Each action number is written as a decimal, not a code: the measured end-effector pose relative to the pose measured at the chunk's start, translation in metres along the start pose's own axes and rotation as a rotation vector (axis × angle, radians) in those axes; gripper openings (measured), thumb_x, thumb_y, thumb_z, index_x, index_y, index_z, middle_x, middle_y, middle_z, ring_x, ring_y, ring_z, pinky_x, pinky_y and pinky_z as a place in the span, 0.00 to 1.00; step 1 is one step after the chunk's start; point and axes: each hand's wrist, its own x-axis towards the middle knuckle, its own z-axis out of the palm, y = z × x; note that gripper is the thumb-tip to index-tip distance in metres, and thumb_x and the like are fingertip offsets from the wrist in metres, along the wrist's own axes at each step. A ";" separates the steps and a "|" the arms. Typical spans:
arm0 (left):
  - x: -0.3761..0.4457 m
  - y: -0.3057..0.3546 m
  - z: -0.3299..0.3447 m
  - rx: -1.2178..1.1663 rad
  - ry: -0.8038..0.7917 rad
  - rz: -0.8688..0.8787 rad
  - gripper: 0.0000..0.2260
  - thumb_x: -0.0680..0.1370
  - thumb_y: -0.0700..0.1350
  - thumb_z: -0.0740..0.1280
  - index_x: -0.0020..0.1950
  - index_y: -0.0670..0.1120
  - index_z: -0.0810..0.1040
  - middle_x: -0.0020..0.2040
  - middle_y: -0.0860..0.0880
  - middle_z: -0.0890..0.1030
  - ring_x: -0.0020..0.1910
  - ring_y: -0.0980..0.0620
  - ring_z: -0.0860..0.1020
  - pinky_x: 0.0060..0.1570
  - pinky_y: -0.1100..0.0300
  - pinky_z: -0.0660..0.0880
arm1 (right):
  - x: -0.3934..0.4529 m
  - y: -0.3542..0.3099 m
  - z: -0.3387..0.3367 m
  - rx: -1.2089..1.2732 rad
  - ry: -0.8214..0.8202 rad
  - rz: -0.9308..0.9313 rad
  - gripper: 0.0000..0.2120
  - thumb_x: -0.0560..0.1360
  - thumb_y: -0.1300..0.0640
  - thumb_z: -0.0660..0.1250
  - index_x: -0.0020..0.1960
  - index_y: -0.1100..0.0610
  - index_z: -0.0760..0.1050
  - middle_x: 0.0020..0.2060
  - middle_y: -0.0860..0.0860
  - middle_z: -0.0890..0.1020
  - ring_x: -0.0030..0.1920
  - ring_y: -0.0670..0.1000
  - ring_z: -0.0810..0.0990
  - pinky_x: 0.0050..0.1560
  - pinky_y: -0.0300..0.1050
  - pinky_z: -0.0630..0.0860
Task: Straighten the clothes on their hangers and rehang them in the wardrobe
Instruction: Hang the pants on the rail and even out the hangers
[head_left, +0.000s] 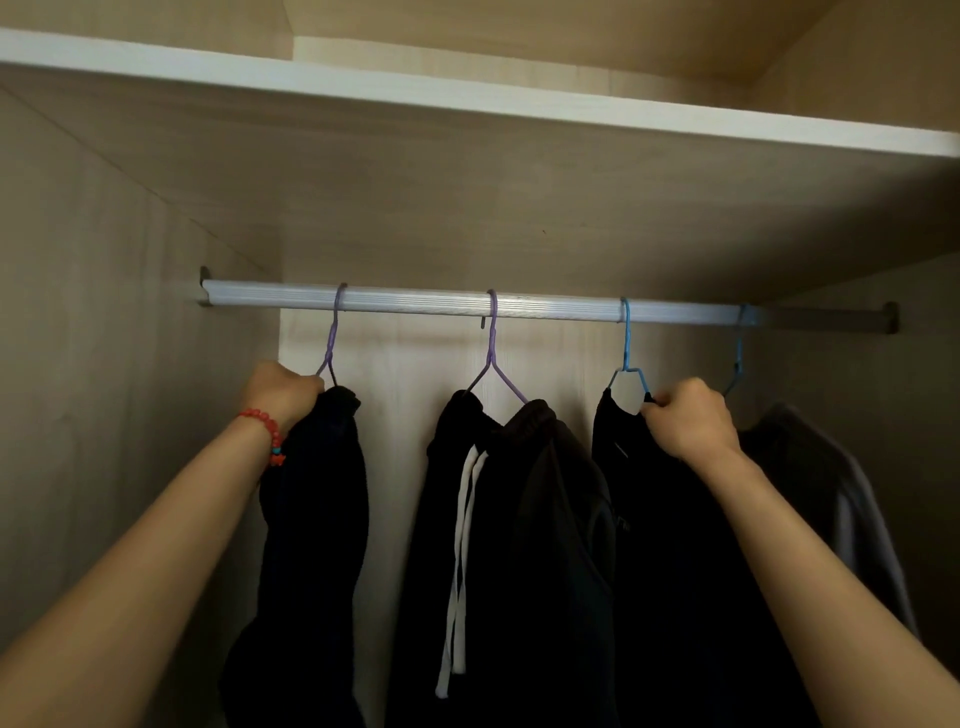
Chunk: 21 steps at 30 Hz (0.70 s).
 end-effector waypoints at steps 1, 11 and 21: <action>0.000 0.000 -0.002 -0.007 0.001 -0.004 0.06 0.73 0.37 0.65 0.47 0.34 0.76 0.43 0.38 0.75 0.43 0.43 0.75 0.43 0.56 0.70 | 0.000 0.000 0.000 0.001 0.004 0.001 0.12 0.76 0.59 0.63 0.35 0.64 0.75 0.29 0.53 0.72 0.33 0.56 0.74 0.35 0.42 0.68; -0.002 -0.005 -0.015 -0.082 -0.005 -0.017 0.11 0.74 0.35 0.64 0.32 0.41 0.69 0.31 0.45 0.69 0.29 0.49 0.68 0.30 0.60 0.65 | -0.001 -0.001 0.001 0.010 -0.003 0.009 0.16 0.75 0.58 0.64 0.29 0.59 0.71 0.29 0.53 0.72 0.31 0.53 0.71 0.37 0.43 0.68; -0.009 -0.004 -0.013 -0.128 -0.061 -0.022 0.06 0.73 0.35 0.65 0.36 0.39 0.71 0.35 0.42 0.73 0.34 0.46 0.72 0.38 0.56 0.70 | -0.032 0.003 -0.024 0.028 0.137 -0.069 0.12 0.76 0.55 0.61 0.53 0.54 0.80 0.52 0.59 0.81 0.53 0.64 0.77 0.49 0.50 0.72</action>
